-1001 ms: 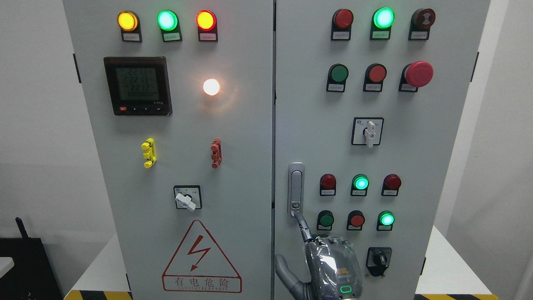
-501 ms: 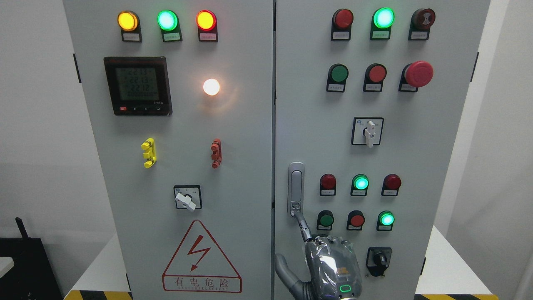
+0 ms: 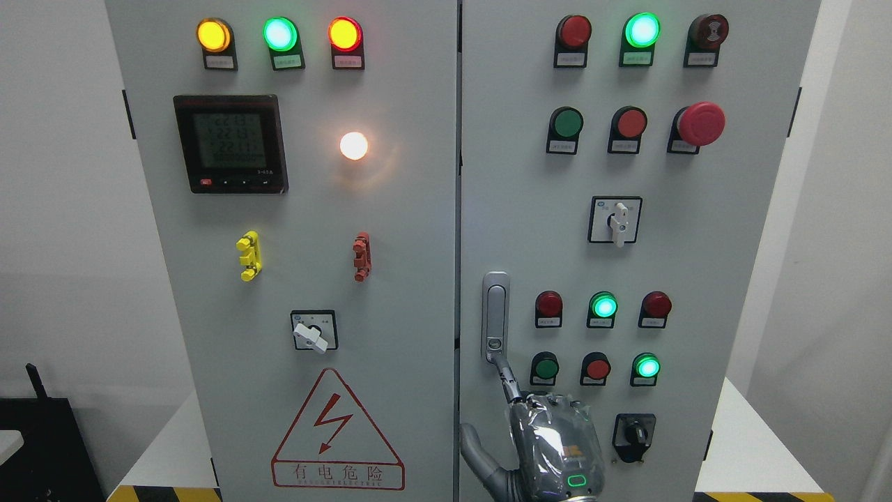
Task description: Release door handle
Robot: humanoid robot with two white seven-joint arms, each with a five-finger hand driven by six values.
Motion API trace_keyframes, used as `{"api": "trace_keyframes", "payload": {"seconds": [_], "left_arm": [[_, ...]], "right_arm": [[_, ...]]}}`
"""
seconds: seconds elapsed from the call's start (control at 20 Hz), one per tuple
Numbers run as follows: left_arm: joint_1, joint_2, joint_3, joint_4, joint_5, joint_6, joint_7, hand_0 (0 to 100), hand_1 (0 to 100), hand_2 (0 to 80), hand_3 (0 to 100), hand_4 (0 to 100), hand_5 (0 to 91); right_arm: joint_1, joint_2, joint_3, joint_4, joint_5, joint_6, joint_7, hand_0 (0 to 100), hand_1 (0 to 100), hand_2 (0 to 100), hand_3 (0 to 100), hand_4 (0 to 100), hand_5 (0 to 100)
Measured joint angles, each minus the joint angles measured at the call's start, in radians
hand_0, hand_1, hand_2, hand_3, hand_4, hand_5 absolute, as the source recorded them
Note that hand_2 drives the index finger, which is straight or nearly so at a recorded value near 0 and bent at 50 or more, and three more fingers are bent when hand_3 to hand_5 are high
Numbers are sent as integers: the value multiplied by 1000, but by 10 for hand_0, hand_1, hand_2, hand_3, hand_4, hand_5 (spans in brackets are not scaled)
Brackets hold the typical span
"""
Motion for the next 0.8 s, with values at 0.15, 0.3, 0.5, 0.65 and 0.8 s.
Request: {"api": "trace_keyframes", "payload": {"seconds": [0.15,0.3,0.5,0.65,0.8], "left_arm": [[0,0,0,0,0,0,0,120,389,0,0,0,0],[0,0,0,0,0,0,0,120,389,0,0,0,0],[0,0,0,0,0,0,0,120,389,0,0,0,0],[0,0,0,0,0,0,0,120,389,0,0,0,0],[0,0,0,0,0,0,0,120,389,0,0,0,0]], "right_arm": [[-2,0,0,2,0,0,0,370,57,0,831,839,987],[-3,0,0,4,0,10,1,370,58,0,832,840,988],[-4,0,0,6,0,15,15,370,58,0,838,841,990],[-4,1,1,7,0,17,19,369,58,0,843,842,990],[-4,2,1,7,0,18,21,369,58,0,846,844,990]]}}
